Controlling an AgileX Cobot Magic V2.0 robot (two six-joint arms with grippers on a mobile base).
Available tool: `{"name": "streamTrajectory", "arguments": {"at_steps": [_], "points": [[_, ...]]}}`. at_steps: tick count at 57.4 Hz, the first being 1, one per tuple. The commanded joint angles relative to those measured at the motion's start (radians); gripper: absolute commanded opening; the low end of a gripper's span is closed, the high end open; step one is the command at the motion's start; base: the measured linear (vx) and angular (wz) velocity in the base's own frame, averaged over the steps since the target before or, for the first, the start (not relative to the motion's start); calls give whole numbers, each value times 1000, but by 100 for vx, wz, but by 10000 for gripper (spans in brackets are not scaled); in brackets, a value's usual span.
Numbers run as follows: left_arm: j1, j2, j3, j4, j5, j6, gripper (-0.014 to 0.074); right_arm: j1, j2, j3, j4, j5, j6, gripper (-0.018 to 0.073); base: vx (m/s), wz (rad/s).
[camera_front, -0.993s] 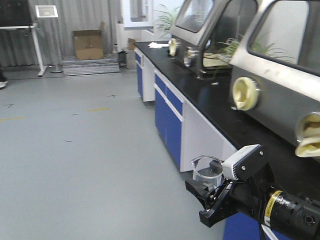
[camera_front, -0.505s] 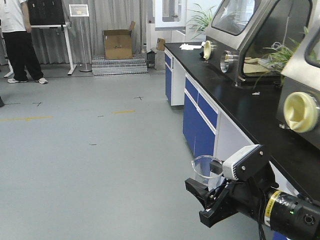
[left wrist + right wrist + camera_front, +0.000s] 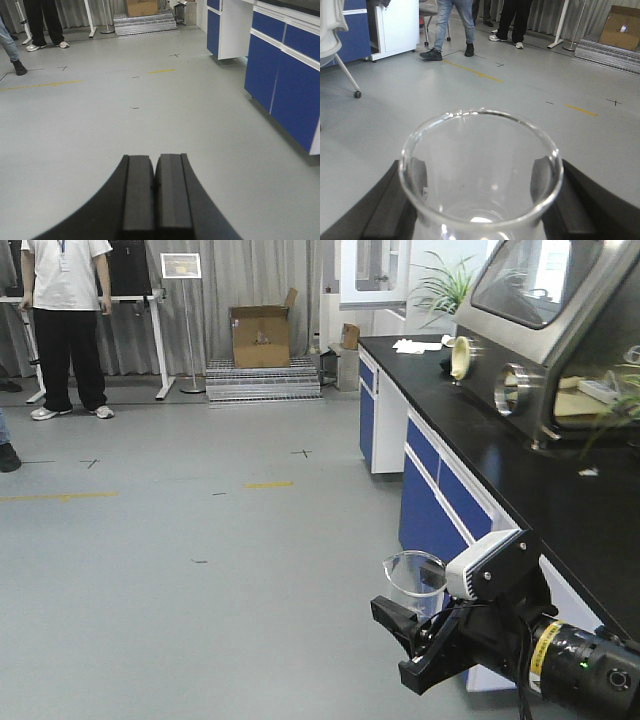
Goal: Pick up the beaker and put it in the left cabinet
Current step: 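Drive away from the bench carrying the beaker in the right gripper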
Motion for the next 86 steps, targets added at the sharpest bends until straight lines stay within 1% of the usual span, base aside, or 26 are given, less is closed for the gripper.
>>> {"name": "streamTrajectory", "arguments": {"at_steps": [1,44,86], "points": [[-7,-17,-9,-2,-83,-3,4,0,-38,-30,24,-68,3,-4,60,11],[-7,-17,-9,-2,-83,-3,4,-1,-38,-30,26,-68,3,-4,64,16],[-7,-17,-9,-2,-83,-3,4,-1,-38,-30,26,-68,3,-4,72,18]]}}
